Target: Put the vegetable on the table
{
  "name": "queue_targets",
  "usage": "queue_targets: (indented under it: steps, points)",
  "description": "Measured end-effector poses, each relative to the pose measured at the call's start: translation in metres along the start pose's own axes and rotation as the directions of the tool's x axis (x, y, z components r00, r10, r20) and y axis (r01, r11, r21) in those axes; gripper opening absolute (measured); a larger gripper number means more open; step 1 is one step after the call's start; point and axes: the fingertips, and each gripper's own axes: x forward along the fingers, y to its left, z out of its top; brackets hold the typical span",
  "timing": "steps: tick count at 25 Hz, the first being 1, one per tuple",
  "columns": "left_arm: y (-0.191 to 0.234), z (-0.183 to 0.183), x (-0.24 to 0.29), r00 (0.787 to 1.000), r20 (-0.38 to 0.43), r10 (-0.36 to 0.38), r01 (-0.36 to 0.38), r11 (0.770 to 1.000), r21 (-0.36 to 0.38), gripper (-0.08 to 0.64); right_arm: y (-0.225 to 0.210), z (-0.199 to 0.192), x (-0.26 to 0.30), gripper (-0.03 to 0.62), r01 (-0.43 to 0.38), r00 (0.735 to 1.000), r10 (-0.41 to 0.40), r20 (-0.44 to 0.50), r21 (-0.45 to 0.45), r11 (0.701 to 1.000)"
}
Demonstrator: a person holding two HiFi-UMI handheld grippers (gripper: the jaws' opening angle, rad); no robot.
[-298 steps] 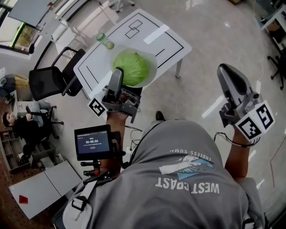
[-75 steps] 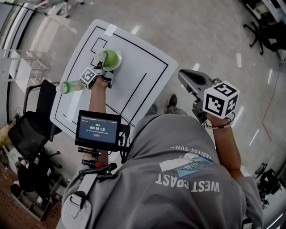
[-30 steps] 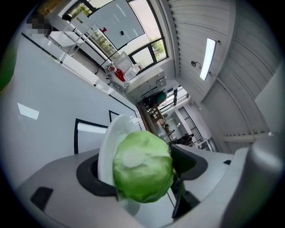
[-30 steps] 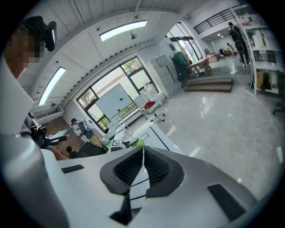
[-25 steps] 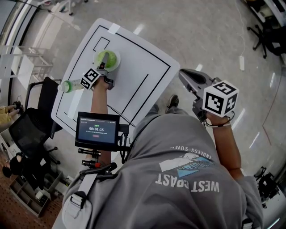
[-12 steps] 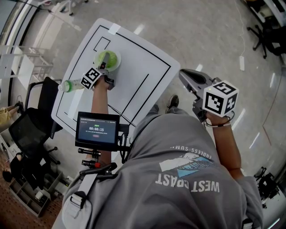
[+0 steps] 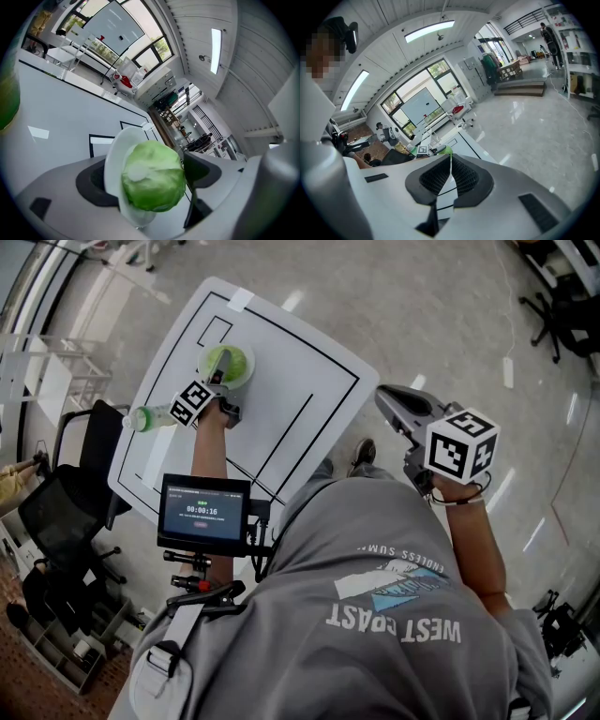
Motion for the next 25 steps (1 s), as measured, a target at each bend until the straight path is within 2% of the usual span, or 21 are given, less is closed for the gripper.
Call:
queue_targets:
  steps: [25]
  points:
    - [0.005,0.001,-0.003,0.999,0.002,0.035,-0.035,0.999,0.025,0.436,-0.007,-0.017,0.008,0.011,-0.008,0.999,0.009,-0.031,0.051,0.999]
